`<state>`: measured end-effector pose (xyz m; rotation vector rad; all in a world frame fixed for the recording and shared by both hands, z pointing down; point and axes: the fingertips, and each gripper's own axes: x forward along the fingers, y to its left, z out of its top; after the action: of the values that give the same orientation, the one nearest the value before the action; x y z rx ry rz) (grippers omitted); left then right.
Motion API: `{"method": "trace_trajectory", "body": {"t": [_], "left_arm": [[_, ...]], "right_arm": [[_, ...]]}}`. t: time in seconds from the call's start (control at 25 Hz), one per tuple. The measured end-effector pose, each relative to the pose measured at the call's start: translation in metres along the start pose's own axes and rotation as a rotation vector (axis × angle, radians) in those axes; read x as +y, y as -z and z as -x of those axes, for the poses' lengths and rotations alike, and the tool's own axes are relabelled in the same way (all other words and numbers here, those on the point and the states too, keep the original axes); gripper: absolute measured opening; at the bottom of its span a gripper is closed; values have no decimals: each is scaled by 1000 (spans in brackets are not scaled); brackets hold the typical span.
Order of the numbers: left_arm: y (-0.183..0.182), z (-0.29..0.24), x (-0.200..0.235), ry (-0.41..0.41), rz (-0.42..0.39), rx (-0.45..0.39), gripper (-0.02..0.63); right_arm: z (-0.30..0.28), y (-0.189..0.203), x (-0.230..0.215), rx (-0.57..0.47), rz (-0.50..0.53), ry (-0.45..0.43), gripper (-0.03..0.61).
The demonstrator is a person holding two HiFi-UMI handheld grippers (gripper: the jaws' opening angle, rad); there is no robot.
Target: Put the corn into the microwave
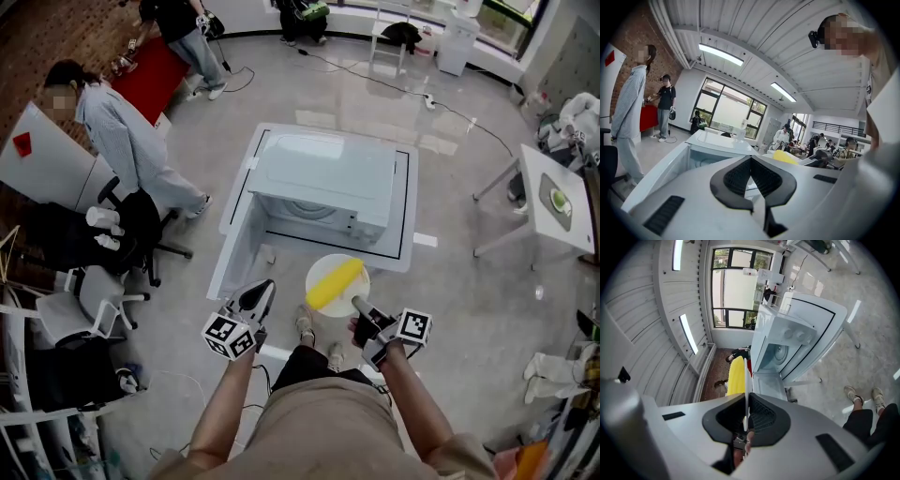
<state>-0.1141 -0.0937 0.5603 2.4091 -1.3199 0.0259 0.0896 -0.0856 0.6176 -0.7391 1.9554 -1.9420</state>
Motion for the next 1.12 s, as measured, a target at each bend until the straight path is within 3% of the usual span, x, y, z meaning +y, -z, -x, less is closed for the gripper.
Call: {"method": "trace_trajectory", "body": {"t": [0.56, 0.84, 1.12], "left_arm": [[-25, -42, 94, 28, 46, 16, 5], [-18, -54, 113, 38, 22, 40, 5], [-12, -72, 110, 81, -24, 95, 5]], "right_arm": [[-110, -24, -33, -72, -8, 7, 17], [-138, -28, -70, -128, -44, 80, 18], [-161, -37, -93, -153, -49, 63, 17]]}}
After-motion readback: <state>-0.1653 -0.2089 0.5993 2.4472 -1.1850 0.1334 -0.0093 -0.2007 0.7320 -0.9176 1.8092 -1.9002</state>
